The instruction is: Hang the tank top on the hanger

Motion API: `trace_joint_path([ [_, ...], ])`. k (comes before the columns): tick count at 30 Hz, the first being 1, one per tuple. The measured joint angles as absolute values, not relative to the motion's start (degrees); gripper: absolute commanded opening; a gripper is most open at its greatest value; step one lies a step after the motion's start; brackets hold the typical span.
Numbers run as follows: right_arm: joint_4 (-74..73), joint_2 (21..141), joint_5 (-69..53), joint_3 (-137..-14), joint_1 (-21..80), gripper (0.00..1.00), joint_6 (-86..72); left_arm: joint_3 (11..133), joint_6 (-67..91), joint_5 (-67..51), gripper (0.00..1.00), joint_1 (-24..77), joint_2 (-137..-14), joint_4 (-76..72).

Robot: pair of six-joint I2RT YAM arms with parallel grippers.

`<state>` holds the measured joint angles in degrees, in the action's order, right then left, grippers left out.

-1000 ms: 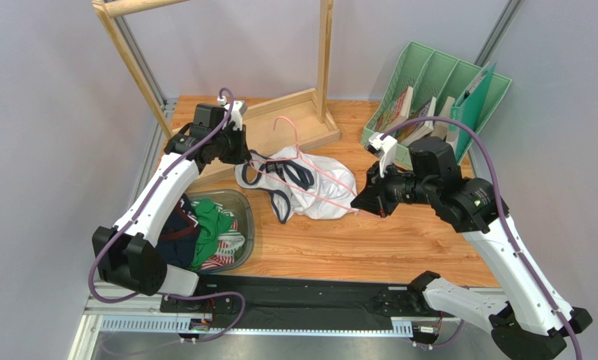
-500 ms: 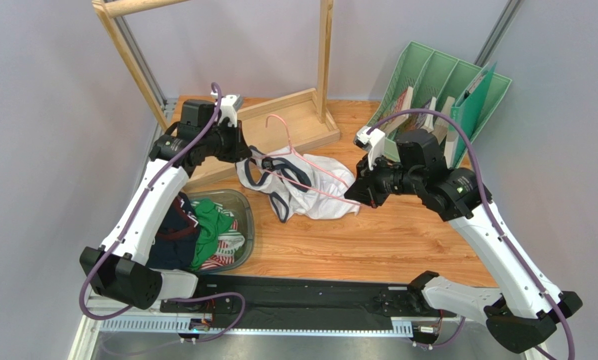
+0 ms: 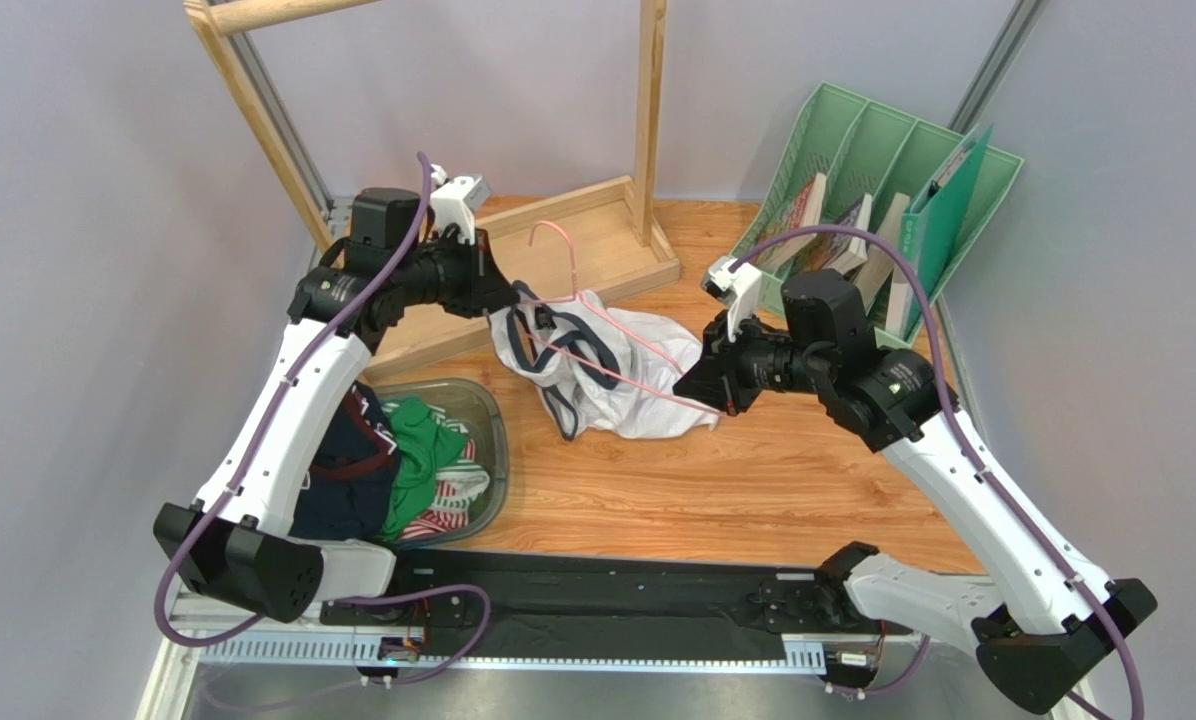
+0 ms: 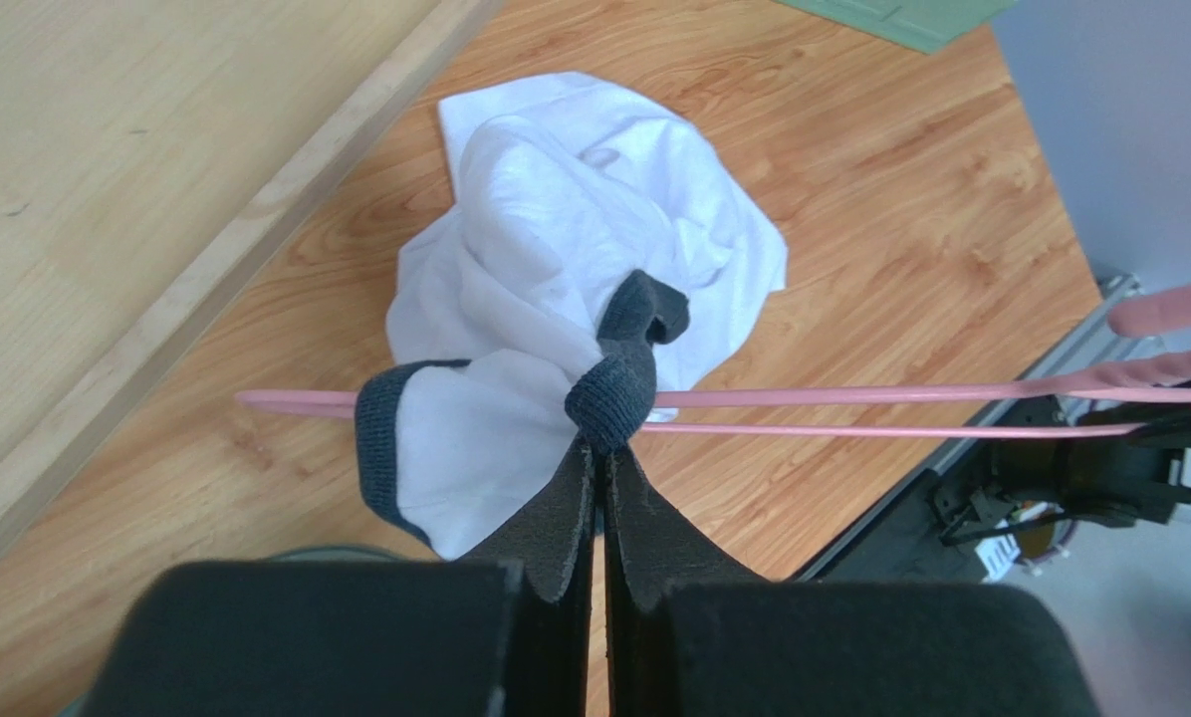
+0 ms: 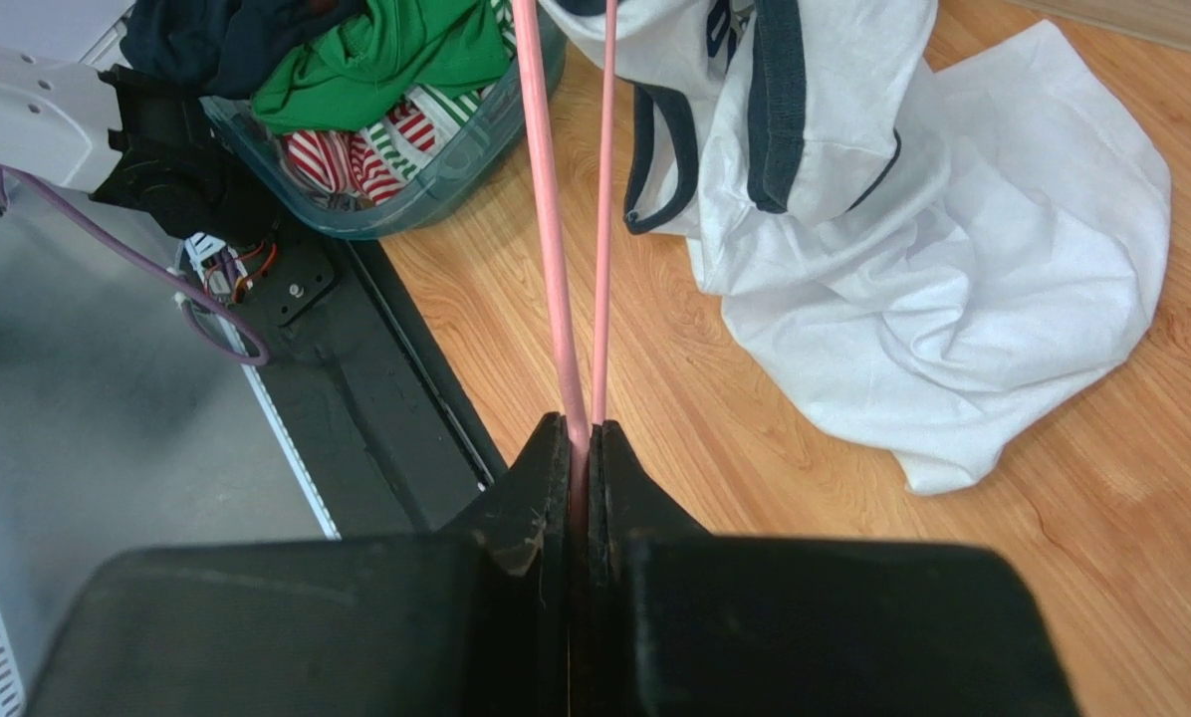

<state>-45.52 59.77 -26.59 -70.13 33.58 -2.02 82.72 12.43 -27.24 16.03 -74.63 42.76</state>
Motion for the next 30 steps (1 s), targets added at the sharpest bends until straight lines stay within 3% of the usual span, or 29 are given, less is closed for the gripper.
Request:
trace_joint_path([
  [6, -40.99, 58.39, -26.55, -68.14, 33.56, 0.00, -4.64, 82.52, 13.69, -30.28, 0.01, 16.03, -74.63, 40.29],
  [10, -38.98, 58.19, -26.85, -68.07, 33.58, 0.00, -5.76, 82.43, 13.52, -30.68, 0.25, 16.01, -74.63, 39.94],
  [11, -38.72, 58.17, -26.94, -68.07, 33.58, 0.00, -6.04, 82.43, 13.47, -30.85, 0.37, 16.01, -74.63, 39.88],
  [15, -38.30, 58.13, -26.98, -68.07, 33.58, 0.00, -6.68, 82.43, 13.41, -31.44, 0.62, 16.01, -74.59, 39.44],
  [22, -37.34, 57.78, -27.14, -67.88, 33.58, 0.00, -7.70, 82.56, 12.80, -31.40, 0.83, 16.01, -74.43, 39.22],
  [25, -35.27, 56.88, -27.38, -66.74, 33.56, 0.00, -8.58, 83.24, 12.16, -30.72, 0.99, 16.01, -74.41, 39.83],
  [30, -31.31, 56.25, -28.95, -64.69, 33.56, 0.00, -10.92, 84.55, 10.90, -29.41, 0.99, 15.00, -73.76, 41.06],
])
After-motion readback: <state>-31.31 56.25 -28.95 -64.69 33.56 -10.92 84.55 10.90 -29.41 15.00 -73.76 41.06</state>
